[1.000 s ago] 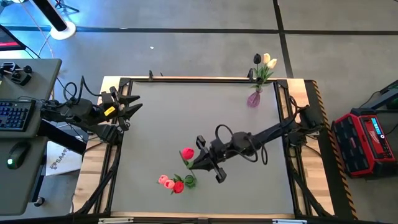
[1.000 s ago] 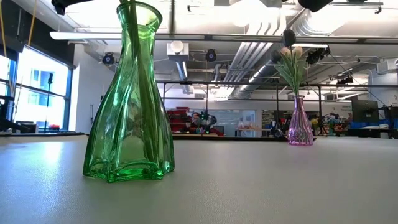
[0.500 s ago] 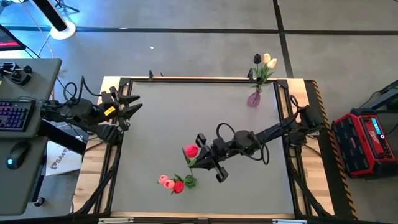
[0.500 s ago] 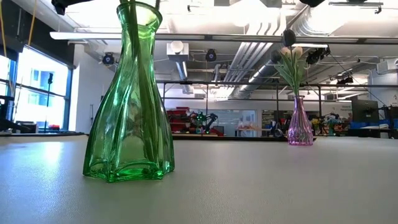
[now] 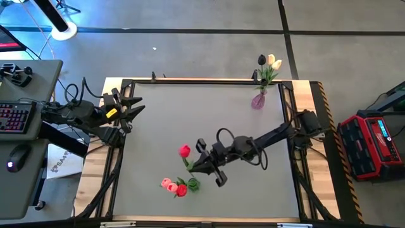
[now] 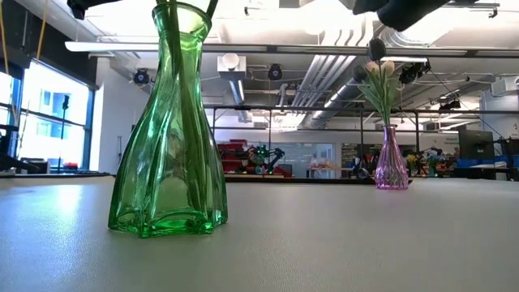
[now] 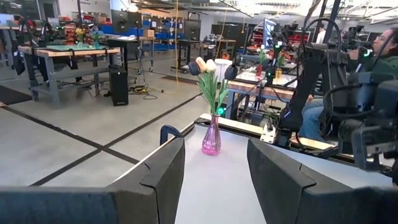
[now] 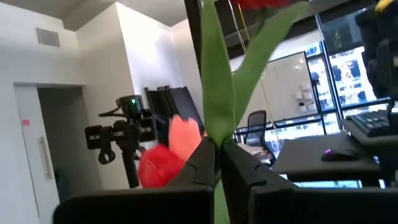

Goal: Sort flowers into vase by color
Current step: Put the red flower into the green vase

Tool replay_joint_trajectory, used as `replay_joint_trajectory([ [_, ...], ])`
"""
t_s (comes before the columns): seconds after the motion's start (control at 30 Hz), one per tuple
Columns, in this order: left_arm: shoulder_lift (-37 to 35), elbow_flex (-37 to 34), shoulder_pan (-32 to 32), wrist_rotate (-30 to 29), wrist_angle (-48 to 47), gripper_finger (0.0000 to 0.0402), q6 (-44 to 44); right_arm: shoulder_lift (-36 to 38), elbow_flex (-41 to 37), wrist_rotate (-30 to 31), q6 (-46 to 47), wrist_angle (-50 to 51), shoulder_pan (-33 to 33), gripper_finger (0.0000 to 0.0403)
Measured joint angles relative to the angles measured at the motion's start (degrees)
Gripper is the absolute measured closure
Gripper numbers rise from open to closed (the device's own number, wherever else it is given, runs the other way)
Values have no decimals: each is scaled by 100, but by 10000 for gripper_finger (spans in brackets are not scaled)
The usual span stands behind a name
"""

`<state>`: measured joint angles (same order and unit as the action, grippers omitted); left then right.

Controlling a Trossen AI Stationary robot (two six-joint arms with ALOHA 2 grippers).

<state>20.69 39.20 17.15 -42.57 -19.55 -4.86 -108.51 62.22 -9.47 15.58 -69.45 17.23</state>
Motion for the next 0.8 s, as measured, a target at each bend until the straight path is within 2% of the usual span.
replay_joint_trajectory([
  [0.2,-2,0,0,0,-2,238,0,-105,0,426,131,-155,0,384],
  [0.33,-2,0,0,0,0,238,0,-37,0,482,37,-332,-2,369],
  [0.8,-2,0,0,0,0,238,0,-14,0,540,-164,-280,-41,380],
])
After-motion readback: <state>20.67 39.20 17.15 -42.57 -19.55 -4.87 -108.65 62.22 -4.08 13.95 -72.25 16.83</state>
